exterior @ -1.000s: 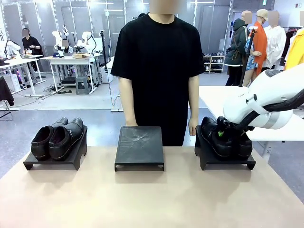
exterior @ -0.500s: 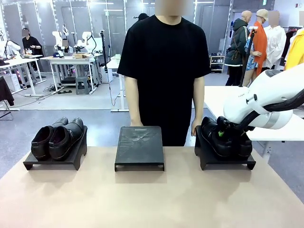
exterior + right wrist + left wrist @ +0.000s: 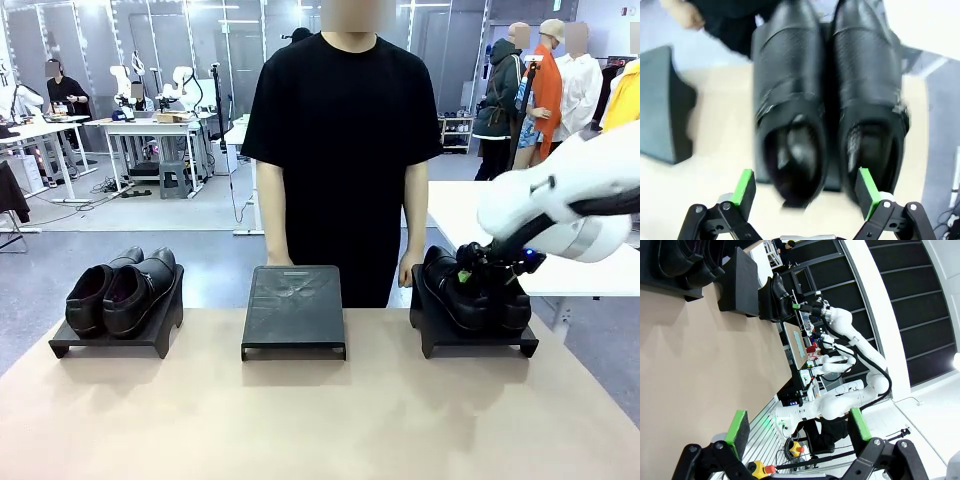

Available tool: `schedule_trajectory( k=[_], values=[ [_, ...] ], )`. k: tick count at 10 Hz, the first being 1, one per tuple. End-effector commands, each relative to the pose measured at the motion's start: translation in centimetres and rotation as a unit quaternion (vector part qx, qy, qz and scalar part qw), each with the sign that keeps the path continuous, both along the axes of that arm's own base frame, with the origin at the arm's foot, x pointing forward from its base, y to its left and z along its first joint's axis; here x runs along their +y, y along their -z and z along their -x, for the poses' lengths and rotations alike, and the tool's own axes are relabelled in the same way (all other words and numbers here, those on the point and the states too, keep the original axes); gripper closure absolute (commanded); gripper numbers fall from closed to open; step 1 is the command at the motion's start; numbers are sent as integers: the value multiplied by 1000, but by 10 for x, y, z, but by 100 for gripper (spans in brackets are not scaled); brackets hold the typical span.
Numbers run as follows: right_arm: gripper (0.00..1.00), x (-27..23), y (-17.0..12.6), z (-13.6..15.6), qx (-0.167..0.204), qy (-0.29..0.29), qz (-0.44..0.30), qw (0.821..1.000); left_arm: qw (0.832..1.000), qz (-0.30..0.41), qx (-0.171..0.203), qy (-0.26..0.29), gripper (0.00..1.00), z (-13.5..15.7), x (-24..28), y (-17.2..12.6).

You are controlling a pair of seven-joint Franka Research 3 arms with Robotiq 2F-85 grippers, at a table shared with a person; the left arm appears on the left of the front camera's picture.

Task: Place the shoes on the stand as instructed by the person.
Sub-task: Pick up another pair of Shoes and place it on the Shoes Stand indicated by the person.

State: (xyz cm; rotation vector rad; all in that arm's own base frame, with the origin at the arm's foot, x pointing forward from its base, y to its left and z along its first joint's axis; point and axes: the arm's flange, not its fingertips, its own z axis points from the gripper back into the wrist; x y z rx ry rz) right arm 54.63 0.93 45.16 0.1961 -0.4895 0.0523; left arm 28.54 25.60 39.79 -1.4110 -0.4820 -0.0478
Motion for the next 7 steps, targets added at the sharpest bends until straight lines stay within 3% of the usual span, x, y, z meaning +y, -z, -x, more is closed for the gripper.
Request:
schedule_trajectory(
  k=[1,3,5,6,7],
  values=[
    [0,-39,-38,64,12,-34,-78,996,1000,1,-4,5,0,2,1,-1],
    [0,-68,-46,109,27,-49,-176,983,1000,1,-4,5,0,2,1,-1],
    [0,-111,-43,164,70,-88,-305,946,1000,1,-4,5,0,2,1,-1],
    [0,-135,-38,190,73,-108,-351,927,1000,1,-4,5,0,2,1,-1],
    [0,-158,-29,218,51,-123,-389,911,1000,1,-4,5,0,2,1,-1]
  ],
)
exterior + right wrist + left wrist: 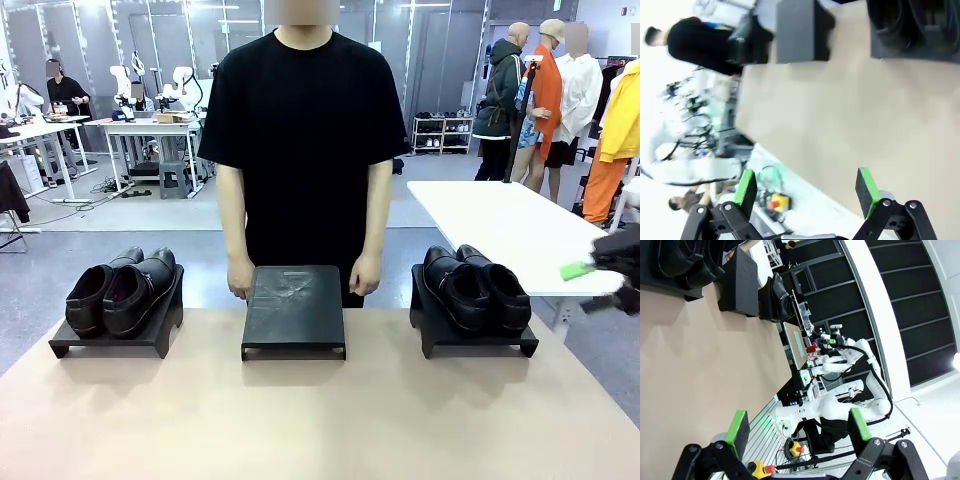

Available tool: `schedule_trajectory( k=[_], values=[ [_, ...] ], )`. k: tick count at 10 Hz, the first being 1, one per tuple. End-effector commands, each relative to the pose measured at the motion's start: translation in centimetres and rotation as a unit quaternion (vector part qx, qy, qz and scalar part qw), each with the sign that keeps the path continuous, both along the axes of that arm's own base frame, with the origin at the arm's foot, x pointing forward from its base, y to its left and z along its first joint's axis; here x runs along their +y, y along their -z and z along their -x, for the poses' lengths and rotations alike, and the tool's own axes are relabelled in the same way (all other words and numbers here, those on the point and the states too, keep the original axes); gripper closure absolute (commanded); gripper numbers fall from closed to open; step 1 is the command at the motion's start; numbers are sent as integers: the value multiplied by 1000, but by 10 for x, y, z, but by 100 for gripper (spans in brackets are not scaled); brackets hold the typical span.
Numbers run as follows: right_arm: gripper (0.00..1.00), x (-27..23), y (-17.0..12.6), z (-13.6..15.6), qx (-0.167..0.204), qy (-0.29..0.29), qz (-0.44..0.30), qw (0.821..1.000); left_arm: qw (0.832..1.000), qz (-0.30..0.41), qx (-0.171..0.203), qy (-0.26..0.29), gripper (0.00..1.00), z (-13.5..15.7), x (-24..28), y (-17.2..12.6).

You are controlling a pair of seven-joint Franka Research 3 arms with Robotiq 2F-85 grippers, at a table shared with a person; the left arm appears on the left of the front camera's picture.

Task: Place the shoes on the stand as instructed by the person.
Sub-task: Pick up another pair of Shoes and place it on the Shoes Stand indicated by the person.

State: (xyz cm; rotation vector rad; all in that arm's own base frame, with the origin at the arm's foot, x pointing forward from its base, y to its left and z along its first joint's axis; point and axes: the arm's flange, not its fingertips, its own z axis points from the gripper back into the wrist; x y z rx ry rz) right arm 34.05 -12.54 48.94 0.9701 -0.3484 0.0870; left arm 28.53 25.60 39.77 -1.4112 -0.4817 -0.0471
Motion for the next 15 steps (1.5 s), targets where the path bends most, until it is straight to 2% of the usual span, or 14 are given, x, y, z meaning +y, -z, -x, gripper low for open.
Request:
schedule_trajectory(
  k=[1,2,3,4,6,7,8,15],
  values=[
    [0,-50,25,41,0,23,-64,998,1000,1,-4,5,0,2,1,-1],
    [0,-69,44,60,14,46,-82,996,1000,1,-4,5,0,2,1,-1],
    [0,-81,63,75,8,45,-106,993,1000,1,-4,5,0,2,1,-1],
    [0,-87,78,88,-15,26,-135,990,1000,1,-4,5,0,2,1,-1],
    [0,-91,101,101,-15,22,-157,987,1000,1,-4,5,0,2,1,-1],
    [0,-92,106,101,-10,30,-160,987,1000,1,-4,5,0,2,1,-1],
    [0,-89,95,106,-4,37,-151,988,1000,1,-4,5,0,2,1,-1],
    [0,-89,95,106,-4,37,-151,988,1000,1,-4,5,0,2,1,-1]
  ],
)
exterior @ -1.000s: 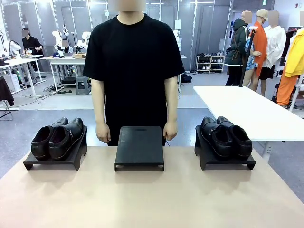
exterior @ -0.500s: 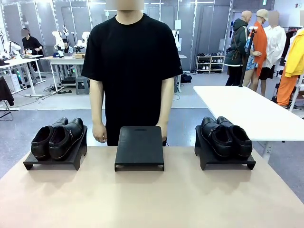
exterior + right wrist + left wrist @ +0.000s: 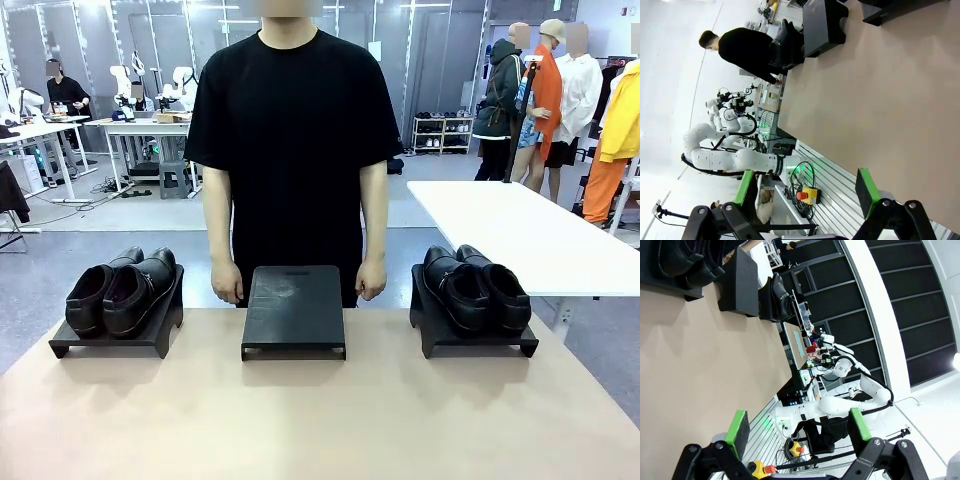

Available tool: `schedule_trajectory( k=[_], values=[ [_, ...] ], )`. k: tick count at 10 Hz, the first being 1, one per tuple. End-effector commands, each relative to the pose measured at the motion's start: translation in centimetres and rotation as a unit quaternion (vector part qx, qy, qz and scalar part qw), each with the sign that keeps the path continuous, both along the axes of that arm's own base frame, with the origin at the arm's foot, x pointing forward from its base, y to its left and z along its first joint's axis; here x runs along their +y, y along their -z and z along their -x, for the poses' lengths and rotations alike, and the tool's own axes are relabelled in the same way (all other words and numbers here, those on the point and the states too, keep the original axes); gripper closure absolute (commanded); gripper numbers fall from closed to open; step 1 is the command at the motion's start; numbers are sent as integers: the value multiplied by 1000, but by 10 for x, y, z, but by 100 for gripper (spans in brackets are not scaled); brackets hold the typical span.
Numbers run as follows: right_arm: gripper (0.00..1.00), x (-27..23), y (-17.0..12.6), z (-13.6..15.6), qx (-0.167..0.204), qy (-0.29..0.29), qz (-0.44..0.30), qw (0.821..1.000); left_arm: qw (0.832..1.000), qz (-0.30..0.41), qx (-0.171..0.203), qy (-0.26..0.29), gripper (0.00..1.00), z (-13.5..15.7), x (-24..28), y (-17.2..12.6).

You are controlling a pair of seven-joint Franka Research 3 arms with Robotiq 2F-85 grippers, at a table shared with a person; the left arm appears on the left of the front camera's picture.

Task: Place the shoes on the stand as instructed by the person.
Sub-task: Pick up another pair of Shoes and place it on the Shoes Stand indicated by the person.

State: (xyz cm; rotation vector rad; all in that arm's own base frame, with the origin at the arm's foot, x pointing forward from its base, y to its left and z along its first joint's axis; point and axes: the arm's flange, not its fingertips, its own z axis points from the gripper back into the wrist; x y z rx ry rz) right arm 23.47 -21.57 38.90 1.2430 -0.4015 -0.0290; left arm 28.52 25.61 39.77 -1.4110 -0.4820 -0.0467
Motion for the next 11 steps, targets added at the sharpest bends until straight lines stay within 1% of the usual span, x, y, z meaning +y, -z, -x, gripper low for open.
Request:
schedule_trajectory(
  k=[1,11],
  values=[
    [0,1,-5,0,-4,3,-6,1000,1000,1,-4,5,0,2,1,-1],
    [0,1,-5,0,-4,3,-6,1000,1000,1,-4,5,0,2,1,-1]
  ],
)
